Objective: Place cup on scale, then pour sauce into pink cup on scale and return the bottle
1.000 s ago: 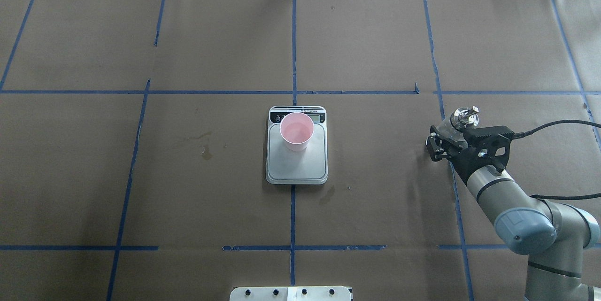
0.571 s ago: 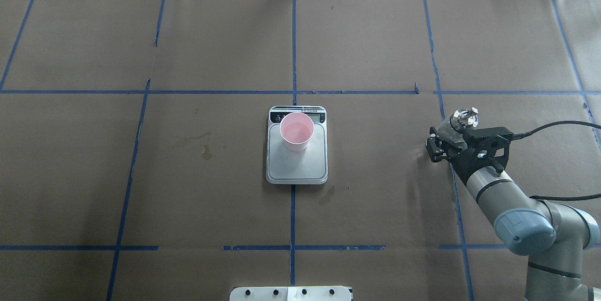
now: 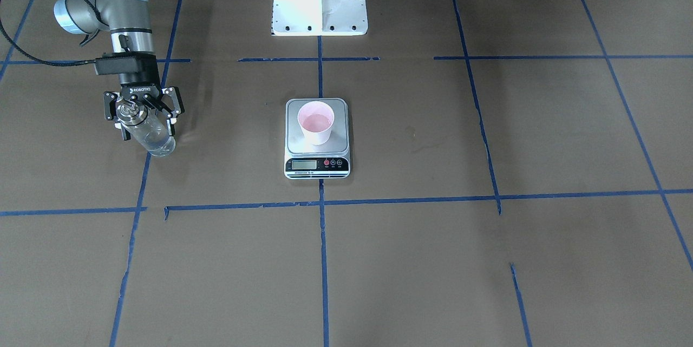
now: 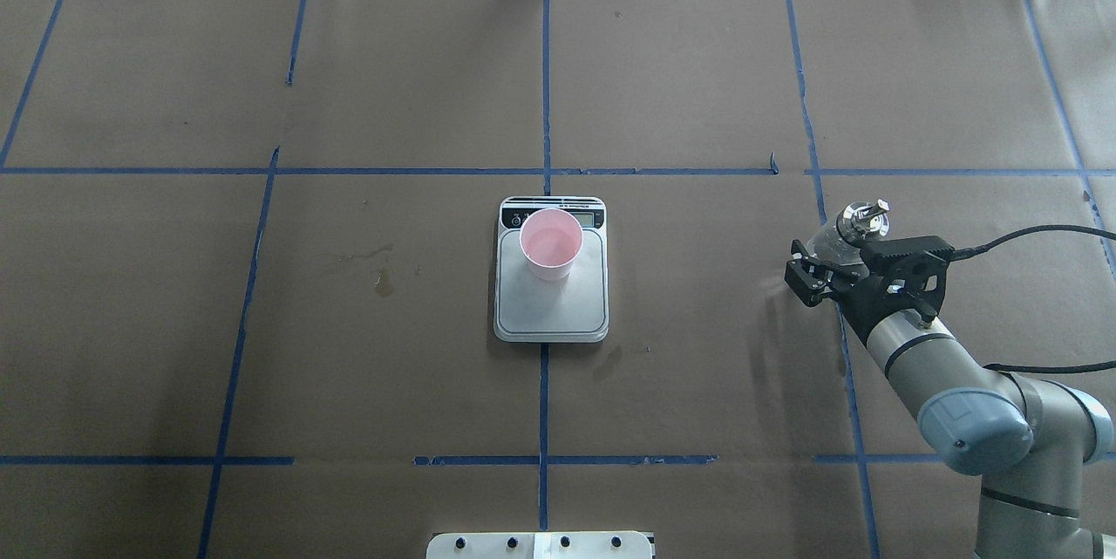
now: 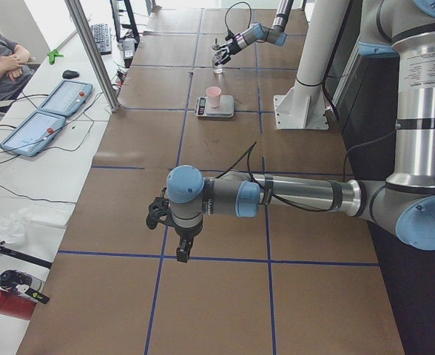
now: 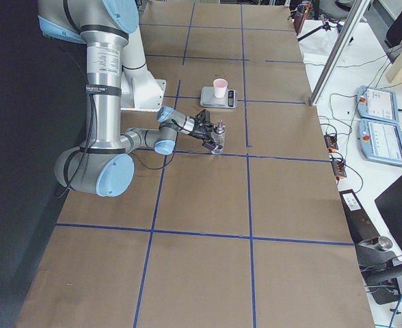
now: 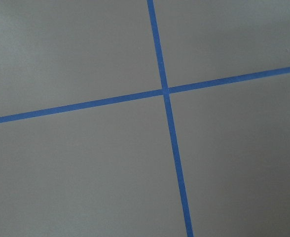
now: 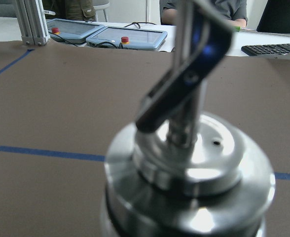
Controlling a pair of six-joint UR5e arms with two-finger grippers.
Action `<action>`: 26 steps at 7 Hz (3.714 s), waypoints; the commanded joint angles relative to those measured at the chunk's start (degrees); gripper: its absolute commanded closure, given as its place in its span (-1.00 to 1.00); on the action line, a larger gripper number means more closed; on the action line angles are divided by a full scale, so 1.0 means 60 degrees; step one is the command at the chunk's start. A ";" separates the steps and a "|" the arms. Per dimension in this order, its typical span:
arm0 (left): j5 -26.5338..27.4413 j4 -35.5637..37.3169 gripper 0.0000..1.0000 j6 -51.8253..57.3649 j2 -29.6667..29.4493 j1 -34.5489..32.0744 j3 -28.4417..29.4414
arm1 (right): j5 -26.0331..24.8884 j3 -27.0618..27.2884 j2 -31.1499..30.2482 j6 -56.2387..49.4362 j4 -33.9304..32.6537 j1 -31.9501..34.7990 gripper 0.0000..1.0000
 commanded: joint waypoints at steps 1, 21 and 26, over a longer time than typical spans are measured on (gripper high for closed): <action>0.0000 0.0000 -1.00 0.0000 0.0000 0.0000 -0.0003 | 0.0000 0.0031 -0.0001 0.0010 0.0030 -0.0043 -1.00; 0.0000 0.0000 -1.00 0.0029 -0.0015 0.0000 -0.0047 | 1.2766 0.1086 -0.1063 -0.9442 -0.5033 1.0757 -1.00; 0.0000 -0.0087 -1.00 0.0044 -0.0015 0.0000 -0.0018 | 1.3695 0.0647 -0.0741 -1.2397 -1.0590 1.2041 -1.00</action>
